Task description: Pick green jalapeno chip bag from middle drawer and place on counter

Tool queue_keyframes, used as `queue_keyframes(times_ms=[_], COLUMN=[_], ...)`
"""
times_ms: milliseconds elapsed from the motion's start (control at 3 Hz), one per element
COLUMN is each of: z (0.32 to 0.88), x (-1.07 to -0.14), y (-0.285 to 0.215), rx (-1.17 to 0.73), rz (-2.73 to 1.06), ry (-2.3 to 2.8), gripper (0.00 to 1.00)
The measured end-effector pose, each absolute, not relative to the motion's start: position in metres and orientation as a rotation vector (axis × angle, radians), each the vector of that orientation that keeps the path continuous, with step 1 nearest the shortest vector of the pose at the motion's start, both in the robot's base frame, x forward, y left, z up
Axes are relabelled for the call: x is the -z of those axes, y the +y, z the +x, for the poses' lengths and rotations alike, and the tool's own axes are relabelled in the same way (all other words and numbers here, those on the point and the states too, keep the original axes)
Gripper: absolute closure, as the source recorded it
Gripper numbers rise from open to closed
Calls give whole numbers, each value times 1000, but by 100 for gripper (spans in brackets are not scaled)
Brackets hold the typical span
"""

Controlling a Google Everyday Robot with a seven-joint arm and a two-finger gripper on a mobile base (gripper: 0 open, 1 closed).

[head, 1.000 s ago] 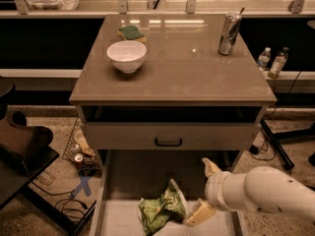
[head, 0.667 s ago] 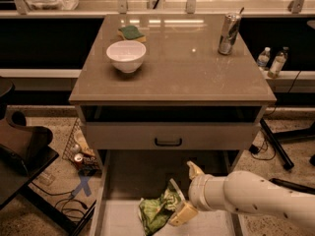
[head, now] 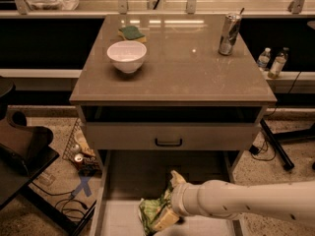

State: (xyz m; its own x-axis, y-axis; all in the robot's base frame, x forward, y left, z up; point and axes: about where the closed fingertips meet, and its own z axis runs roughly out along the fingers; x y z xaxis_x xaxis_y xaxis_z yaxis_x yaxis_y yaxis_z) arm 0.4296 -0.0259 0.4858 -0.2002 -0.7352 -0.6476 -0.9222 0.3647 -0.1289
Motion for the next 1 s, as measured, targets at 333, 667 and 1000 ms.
queue_keyframes(times_ms=[333,667,1000], z=[431,432,431], x=[-445,-407,-402], y=[-12,-3,0], rx=[-371,-365,-371], rz=[-1485,-1541,-1554], ry=[2013,2032,2033], gripper=[0,15,38])
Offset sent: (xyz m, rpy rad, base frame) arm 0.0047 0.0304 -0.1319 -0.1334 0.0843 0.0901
